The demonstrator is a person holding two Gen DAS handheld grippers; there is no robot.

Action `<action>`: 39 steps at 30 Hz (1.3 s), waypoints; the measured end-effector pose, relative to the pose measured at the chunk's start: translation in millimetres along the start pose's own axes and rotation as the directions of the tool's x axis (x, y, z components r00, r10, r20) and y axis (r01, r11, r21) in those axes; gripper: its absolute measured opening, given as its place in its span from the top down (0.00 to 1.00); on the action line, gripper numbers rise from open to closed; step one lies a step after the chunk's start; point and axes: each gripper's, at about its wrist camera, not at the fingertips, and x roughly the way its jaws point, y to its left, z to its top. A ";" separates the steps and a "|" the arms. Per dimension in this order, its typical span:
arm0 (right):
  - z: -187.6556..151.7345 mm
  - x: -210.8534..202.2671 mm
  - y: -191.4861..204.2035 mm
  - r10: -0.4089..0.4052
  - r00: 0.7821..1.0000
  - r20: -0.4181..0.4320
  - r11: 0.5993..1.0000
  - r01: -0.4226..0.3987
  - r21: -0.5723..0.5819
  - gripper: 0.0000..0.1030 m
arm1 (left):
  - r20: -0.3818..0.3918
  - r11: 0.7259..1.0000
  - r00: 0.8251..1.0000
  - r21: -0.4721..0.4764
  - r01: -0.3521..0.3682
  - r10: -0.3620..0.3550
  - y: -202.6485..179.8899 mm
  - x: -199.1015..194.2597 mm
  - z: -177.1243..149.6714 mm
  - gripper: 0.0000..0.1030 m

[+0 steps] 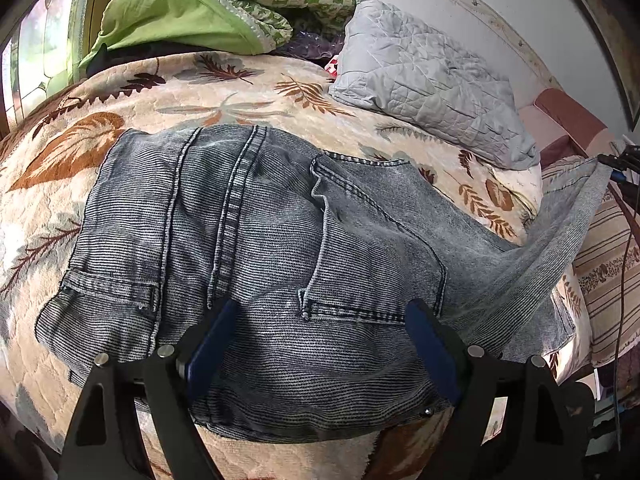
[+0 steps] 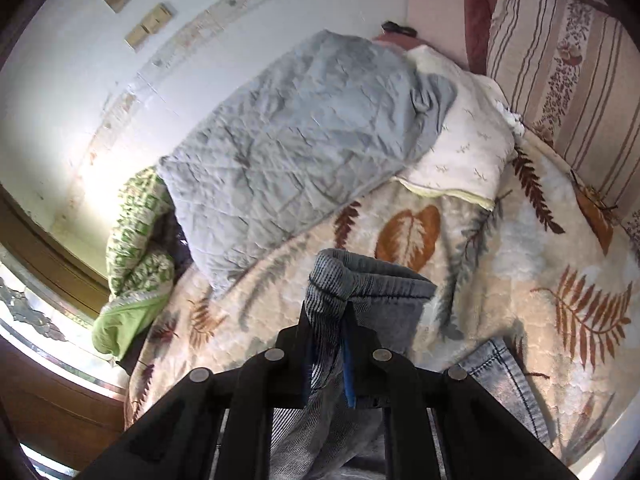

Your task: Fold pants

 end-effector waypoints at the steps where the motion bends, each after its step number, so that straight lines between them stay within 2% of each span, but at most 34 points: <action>1: -6.6 -14.0 -0.8 0.013 0.999 0.039 1.000 -0.012 -0.009 0.88 | -0.001 1.000 1.000 0.000 -0.001 0.001 -0.3 0.3 0.0 0.16; 3: -24.3 -30.9 -21.5 0.012 0.997 0.077 1.000 -0.012 0.008 0.88 | -0.002 1.000 1.000 0.008 -0.011 0.011 -2.7 1.1 -0.3 0.16; 5: -50.7 -29.9 -62.0 -0.064 0.996 0.070 0.997 0.061 0.050 0.88 | -0.002 1.000 1.000 0.020 -0.023 0.023 -4.9 2.1 -0.6 0.16; 7: -83.2 -15.6 -112.9 -0.117 0.993 0.007 0.988 0.116 0.099 0.88 | -0.004 0.999 1.000 0.030 -0.030 0.030 -6.1 3.0 -0.7 0.15; 9: -115.5 16.3 -164.1 -0.178 0.975 -0.136 0.973 0.195 0.122 0.85 | -0.006 0.998 0.999 0.043 -0.038 0.038 -7.5 4.1 -0.9 0.13; 10: -131.7 29.8 -187.1 -0.169 0.963 -0.208 0.965 0.205 0.164 0.83 | -0.008 0.998 0.999 0.049 -0.044 0.045 -8.3 4.4 -1.2 0.13; 11: -144.5 33.9 -206.0 -0.115 0.967 -0.226 0.962 0.165 0.217 0.82 | -0.009 0.997 0.999 0.055 -0.050 0.050 -9.0 4.6 -1.3 0.13; 12: -148.7 25.1 -213.6 -0.068 0.982 -0.174 0.962 0.111 0.249 0.82 | -0.010 0.997 0.998 0.060 -0.054 0.054 -9.3 5.0 -1.4 0.13; 15: -145.2 6.1 -210.5 -0.113 0.983 -0.144 0.969 0.142 0.205 0.82 | -0.010 0.996 0.998 0.063 -0.060 0.060 -9.9 6.3 -1.1 0.11; 17: -142.0 6.1 -208.9 -0.097 0.981 -0.166 0.974 0.128 0.187 0.82 | -0.010 0.995 0.997 0.072 -0.070 0.071 -11.8 7.3 -1.8 0.10; 21: -138.5 14.1 -215.8 -0.067 0.983 -0.173 0.970 0.105 0.221 0.82 | -0.010 0.992 0.996 0.089 -0.089 0.091 -14.6 8.4 -2.7 0.10; 23: -143.2 14.4 -220.1 -0.069 0.980 -0.189 0.960 0.117 0.256 0.86 | -0.011 0.993 0.997 0.083 -0.081 0.082 -12.8 7.8 -2.3 0.10; 25: -149.1 -3.2 -218.4 -0.093 0.982 -0.164 0.955 0.134 0.265 0.86 | -0.010 0.995 0.997 0.075 -0.071 0.072 -10.9 7.3 -1.7 0.10; 27: -155.3 -14.3 -212.5 -0.144 0.978 -0.151 0.959 0.176 0.223 0.86 | -0.010 0.995 0.997 0.073 -0.073 0.074 -10.7 8.0 -1.4 0.10; 29: -160.0 -1.0 -216.3 -0.157 0.966 -0.206 0.962 0.197 0.191 0.83 | -0.010 0.994 0.997 0.073 -0.082 0.083 -13.1 8.5 -1.0 0.08; 30: -158.3 -1.2 -216.3 -0.156 0.966 -0.205 0.965 0.193 0.179 0.81 | -0.009 0.993 0.996 0.073 -0.088 0.089 -14.1 7.3 -0.5 0.08; 32: -150.4 -9.1 -210.0 -0.148 0.965 -0.215 0.969 0.185 0.163 0.58 | 0.009 0.994 0.996 0.062 -0.091 0.090 -16.4 -0.4 1.7 0.08; 33: -145.3 -16.2 -204.4 -0.200 0.958 -0.203 0.963 0.231 0.138 0.27 | 0.029 0.995 0.996 0.048 -0.091 0.089 -17.4 -6.7 3.6 0.08; 34: -139.7 -25.4 -197.2 -0.271 0.948 -0.165 0.950 0.291 0.114 0.26 | 0.061 0.996 0.995 0.030 -0.083 0.081 -17.8 -13.9 5.9 0.08; 35: -135.0 -34.1 -189.4 -0.287 0.950 -0.124 0.950 0.300 0.092 0.26 | 0.098 0.997 0.993 0.015 -0.073 0.071 -18.3 -20.8 8.4 0.08; 37: -123.5 -44.0 -163.9 -0.209 0.976 -0.067 0.977 0.211 0.034 0.26 | 0.158 0.998 0.985 0.012 -0.066 0.063 -20.4 -27.0 13.5 0.08; 38: -117.6 -41.1 -143.4 -0.140 0.988 -0.066 0.990 0.139 -0.026 0.26 | 0.162 0.997 0.985 0.019 -0.070 0.066 -21.5 -24.0 15.7 0.08; 39: -113.6 -30.8 -114.6 -0.086 0.991 -0.099 0.990 0.074 -0.121 0.26 | 0.146 0.997 0.986 0.021 -0.080 0.076 -21.3 -17.2 16.8 0.08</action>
